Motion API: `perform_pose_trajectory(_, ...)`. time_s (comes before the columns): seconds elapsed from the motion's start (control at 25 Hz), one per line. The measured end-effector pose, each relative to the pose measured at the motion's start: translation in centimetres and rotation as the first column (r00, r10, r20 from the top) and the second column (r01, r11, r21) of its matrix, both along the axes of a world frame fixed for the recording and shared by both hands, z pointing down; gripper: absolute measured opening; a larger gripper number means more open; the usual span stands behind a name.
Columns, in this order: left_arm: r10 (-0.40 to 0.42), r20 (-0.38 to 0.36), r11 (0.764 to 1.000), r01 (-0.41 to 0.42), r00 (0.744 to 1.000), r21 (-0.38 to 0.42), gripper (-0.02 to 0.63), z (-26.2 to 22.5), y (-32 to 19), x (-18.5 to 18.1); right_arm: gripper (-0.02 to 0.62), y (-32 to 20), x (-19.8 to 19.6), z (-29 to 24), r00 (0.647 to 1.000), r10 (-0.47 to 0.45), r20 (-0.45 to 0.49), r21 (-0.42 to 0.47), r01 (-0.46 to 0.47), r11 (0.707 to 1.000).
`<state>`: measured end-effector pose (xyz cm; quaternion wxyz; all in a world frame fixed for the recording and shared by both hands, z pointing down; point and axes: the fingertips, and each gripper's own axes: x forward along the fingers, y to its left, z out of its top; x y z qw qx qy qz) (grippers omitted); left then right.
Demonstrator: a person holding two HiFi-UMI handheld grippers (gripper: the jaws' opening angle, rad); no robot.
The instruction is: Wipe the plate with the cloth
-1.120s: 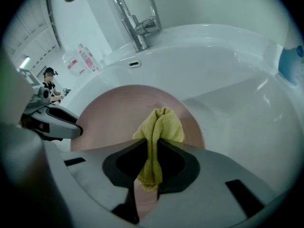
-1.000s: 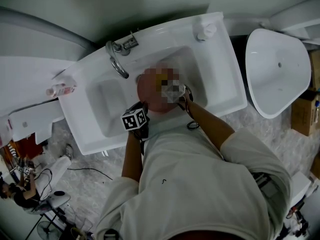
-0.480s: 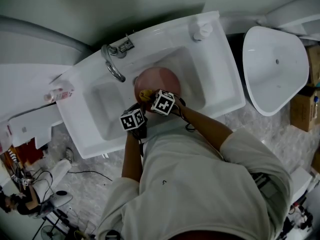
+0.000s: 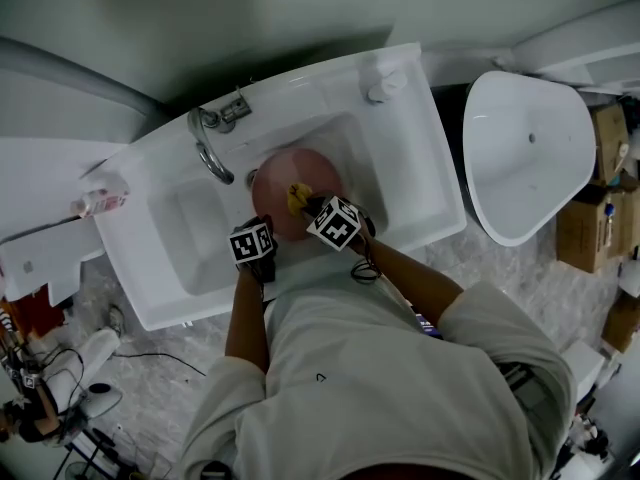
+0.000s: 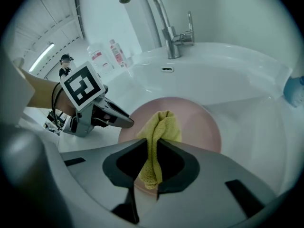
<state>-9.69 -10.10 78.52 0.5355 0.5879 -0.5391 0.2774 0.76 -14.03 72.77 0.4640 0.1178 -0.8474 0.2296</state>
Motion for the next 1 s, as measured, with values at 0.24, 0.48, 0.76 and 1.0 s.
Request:
perform_pose_trajectory(0.24,0.028,0.071,0.999,-0.026,0.997,-0.038,0.095,0.6,0.5,-0.6,0.063,-0.5,1.7,-0.3,0.995,0.100,-0.012,0.000,-0.100,0.995)
perform_pose_trajectory(0.48,0.073,0.112,0.997,-0.075,0.991,0.013,0.095,-1.6,0.3,-1.9,0.063,-0.4,1.6,-0.8,0.985,0.173,-0.010,0.014,-0.173,0.985)
perform_pose_trajectory(0.76,0.113,0.053,0.975,-0.121,0.992,0.188,0.072,-8.0,0.9,-2.1,0.063,0.0,1.1,-3.8,0.964,0.265,0.030,0.106,-0.267,0.958)
perform_pose_trajectory(1.0,0.094,0.029,0.929,-0.098,0.995,0.357,0.031,-15.4,0.6,-2.7,0.063,0.5,-0.9,-9.7,0.931,0.341,0.134,0.201,-0.362,0.910)
